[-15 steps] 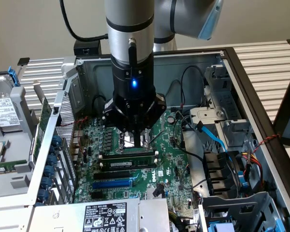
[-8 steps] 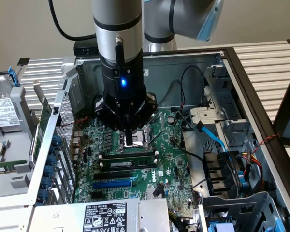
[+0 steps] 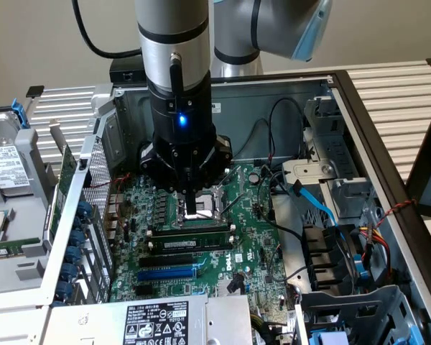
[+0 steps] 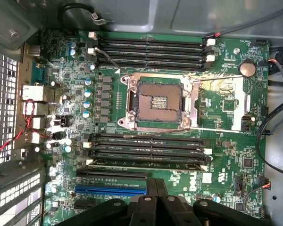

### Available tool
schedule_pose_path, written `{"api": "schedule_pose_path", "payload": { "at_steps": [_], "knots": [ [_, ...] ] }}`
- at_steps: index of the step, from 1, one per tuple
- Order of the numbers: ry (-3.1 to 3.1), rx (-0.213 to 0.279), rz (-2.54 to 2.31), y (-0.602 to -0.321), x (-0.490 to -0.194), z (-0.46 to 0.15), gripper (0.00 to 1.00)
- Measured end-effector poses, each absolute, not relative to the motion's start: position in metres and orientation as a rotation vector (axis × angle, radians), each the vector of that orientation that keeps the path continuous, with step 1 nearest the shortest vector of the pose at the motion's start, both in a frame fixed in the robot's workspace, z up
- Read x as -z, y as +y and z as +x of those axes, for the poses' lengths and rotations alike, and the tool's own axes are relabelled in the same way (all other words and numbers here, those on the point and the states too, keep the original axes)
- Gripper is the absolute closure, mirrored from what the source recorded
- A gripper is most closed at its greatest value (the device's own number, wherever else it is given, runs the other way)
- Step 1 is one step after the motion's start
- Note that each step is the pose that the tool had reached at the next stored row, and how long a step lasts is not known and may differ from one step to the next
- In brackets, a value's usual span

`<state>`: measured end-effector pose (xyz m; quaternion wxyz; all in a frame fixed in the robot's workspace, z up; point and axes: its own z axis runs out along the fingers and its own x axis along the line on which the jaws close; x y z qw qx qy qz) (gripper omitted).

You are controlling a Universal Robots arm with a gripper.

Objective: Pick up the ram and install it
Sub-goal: 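Press down the ram until it locks into place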

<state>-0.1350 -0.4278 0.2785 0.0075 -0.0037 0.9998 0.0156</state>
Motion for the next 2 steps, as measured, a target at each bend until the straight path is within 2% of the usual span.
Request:
{"api": "schedule_pose_path", "payload": {
  "at_steps": [2],
  "knots": [
    [3.126, -0.049, -0.012, -0.4278, -0.2786, -0.135, 0.9]
  ]
}}
